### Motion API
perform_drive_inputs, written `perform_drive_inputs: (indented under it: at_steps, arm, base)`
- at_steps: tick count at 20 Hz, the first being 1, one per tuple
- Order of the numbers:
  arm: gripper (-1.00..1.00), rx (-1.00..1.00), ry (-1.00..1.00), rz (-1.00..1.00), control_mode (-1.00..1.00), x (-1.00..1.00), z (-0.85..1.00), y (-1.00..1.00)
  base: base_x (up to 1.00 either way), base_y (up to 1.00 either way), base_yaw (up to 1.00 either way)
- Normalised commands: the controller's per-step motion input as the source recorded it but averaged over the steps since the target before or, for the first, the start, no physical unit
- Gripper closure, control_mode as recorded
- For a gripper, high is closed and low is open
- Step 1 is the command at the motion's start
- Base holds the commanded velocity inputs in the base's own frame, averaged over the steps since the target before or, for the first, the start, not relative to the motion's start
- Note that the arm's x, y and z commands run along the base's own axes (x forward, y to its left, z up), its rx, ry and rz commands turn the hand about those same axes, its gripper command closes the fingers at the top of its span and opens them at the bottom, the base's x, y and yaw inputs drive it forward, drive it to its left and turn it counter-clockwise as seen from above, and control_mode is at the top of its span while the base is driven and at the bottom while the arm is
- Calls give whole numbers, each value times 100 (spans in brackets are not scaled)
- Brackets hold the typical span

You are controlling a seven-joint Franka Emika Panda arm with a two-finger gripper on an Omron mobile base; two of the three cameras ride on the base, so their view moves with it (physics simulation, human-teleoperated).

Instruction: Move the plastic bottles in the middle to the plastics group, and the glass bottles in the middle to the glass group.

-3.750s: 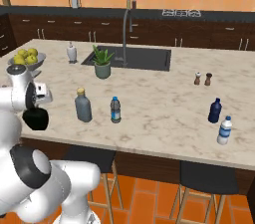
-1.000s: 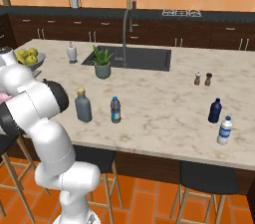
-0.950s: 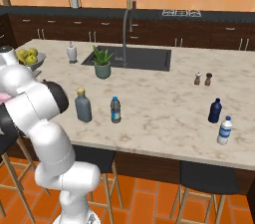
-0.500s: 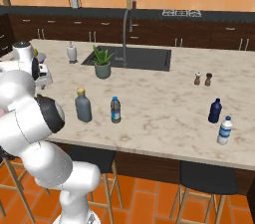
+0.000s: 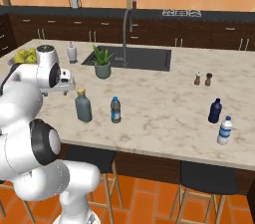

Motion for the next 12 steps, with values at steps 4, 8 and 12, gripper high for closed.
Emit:
perform_drive_inputs:
  at_steps: [4, 8, 12]
  arm:
    - [-100, 0, 18, -44, -100, 14, 20, -67]
    - [-100, -2, 22, -40, -100, 26, 12, -60]
    - [-100, -5, 11, -20, -100, 57, 0, -12]
  base:
    - [0, 0, 0]
    - [0, 0, 0]
    - [0, 0, 0]
